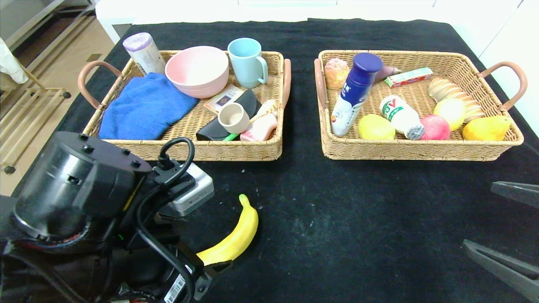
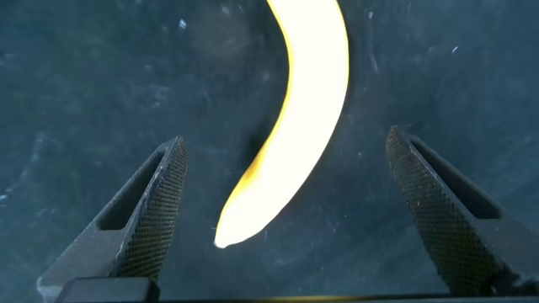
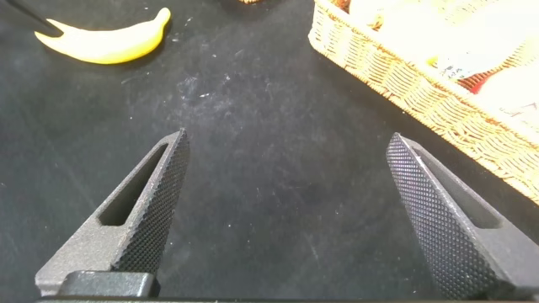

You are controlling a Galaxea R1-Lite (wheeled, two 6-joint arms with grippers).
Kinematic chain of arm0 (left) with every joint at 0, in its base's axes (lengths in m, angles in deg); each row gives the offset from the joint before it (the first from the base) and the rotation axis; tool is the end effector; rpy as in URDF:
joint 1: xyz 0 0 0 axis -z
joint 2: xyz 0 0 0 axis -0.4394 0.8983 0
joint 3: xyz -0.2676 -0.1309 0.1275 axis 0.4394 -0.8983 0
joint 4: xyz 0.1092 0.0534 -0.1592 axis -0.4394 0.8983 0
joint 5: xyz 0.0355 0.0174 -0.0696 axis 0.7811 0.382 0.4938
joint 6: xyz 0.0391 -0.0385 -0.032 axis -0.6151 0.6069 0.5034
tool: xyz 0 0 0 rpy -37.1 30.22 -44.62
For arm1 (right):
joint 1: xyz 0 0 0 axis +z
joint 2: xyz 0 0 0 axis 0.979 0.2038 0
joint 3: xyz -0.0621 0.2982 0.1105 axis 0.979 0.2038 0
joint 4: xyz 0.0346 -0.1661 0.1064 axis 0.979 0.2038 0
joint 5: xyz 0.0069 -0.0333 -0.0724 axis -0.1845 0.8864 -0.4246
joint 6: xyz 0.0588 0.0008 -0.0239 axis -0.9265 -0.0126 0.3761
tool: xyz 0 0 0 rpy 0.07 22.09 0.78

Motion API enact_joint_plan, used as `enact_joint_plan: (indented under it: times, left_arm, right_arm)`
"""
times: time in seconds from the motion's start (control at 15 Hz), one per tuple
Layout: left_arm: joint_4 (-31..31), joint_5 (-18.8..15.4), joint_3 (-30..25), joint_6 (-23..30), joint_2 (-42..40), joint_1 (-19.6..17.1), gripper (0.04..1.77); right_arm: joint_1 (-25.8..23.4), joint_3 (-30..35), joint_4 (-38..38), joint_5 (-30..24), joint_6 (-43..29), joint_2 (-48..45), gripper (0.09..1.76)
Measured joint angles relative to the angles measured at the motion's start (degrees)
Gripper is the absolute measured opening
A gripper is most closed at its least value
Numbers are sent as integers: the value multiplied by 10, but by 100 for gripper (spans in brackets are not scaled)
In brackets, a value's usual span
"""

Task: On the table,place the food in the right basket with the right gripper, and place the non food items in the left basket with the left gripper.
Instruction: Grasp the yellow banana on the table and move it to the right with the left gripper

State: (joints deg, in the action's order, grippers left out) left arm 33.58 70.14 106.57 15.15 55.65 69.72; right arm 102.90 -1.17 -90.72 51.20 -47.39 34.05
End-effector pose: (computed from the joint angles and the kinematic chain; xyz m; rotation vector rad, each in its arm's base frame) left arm 0.1858 -0.1537 0.2155 0.4224 0.6491 -0.4851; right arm 0.1300 0.0768 0.2421 -0.2670 0.0335 0.6910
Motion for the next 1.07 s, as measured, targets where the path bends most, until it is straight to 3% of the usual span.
enact_joint_plan:
  times: [0.53,0.87,0.93,1.07]
  left_arm:
    - [-9,8,2,5,68,6,171]
    - [-9,33,3,9,93,6,172]
    - [-10,37,3,9,95,6,169]
    - [-10,37,3,10,99,7,132]
  right_arm:
    - [-1,1,-1,0,0,0,171]
    - [1,3,-1,0,1,0,171]
    - [1,4,0,0,1,0,171]
    - [2,4,0,0,1,0,171]
